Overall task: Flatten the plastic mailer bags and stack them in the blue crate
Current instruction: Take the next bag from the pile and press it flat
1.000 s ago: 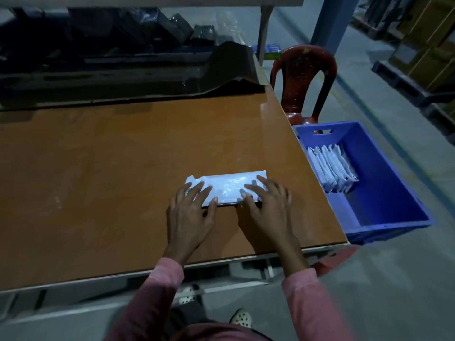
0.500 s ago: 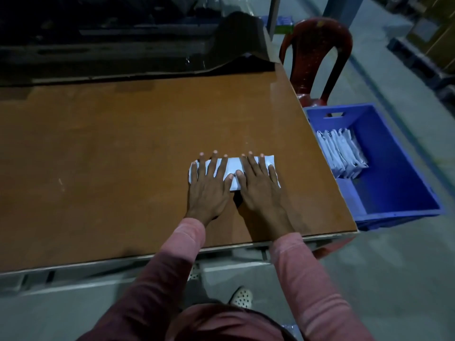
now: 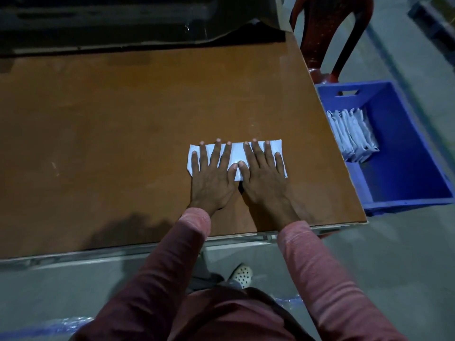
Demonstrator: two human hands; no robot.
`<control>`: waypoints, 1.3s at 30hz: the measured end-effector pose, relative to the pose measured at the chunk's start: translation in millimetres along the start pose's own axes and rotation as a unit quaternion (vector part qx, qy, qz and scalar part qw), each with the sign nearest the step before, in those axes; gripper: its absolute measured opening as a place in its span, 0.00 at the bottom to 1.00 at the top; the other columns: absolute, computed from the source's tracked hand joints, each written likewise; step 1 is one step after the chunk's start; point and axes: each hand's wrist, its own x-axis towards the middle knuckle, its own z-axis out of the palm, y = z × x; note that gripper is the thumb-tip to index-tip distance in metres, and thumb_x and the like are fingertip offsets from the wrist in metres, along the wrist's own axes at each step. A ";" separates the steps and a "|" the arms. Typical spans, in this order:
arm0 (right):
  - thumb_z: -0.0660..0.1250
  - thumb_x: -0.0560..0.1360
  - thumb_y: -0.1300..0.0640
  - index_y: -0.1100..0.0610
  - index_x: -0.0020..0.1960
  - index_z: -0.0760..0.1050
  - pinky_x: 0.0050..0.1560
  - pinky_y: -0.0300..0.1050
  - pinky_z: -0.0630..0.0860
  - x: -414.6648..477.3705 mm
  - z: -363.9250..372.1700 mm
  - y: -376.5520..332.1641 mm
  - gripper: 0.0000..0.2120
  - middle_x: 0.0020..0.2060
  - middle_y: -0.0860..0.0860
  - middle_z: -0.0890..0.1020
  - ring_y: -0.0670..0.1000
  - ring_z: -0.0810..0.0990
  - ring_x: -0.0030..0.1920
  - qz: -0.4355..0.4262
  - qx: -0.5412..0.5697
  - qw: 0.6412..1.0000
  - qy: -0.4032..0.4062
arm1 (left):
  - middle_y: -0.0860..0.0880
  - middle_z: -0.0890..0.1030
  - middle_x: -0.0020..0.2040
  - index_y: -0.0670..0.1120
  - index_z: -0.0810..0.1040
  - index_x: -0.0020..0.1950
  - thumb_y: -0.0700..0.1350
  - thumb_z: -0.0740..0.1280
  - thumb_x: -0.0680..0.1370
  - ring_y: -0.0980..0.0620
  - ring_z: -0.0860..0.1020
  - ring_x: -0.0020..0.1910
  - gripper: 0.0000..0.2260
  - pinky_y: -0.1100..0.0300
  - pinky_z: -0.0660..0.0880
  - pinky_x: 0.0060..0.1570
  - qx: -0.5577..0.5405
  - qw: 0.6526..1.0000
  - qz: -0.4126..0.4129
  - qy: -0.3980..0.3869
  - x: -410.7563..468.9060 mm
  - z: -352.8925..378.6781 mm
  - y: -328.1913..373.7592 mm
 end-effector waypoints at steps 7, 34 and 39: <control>0.46 0.86 0.42 0.48 0.84 0.50 0.81 0.57 0.44 1.3 4.9 0.1 0.28 0.83 0.47 0.50 0.52 0.42 0.83 0.011 0.010 1.000 0.010 | 0.47 0.53 0.85 0.50 0.53 0.85 0.58 0.42 0.86 0.37 0.47 0.84 0.28 0.36 0.48 0.80 0.010 1.000 -0.007 -0.006 0.7 3.6 0.6; 0.46 0.85 0.44 0.53 0.84 0.47 0.79 0.66 0.41 1.4 -13.2 34.4 0.30 0.83 0.50 0.51 0.54 0.44 0.83 0.050 -0.005 0.999 -0.020 | 0.51 0.55 0.85 0.55 0.55 0.85 0.56 0.41 0.85 0.43 0.50 0.84 0.27 0.34 0.47 0.79 -0.032 0.997 0.062 -0.036 11.0 -0.7 33.4; 0.42 0.84 0.43 0.54 0.84 0.49 0.75 0.71 0.35 4.3 -7.9 36.2 0.31 0.83 0.50 0.52 0.54 0.45 0.83 0.050 -0.041 0.998 -0.020 | 0.50 0.58 0.84 0.54 0.57 0.84 0.55 0.43 0.85 0.42 0.54 0.83 0.26 0.34 0.49 0.78 -0.002 0.998 0.061 -0.024 11.6 4.5 34.1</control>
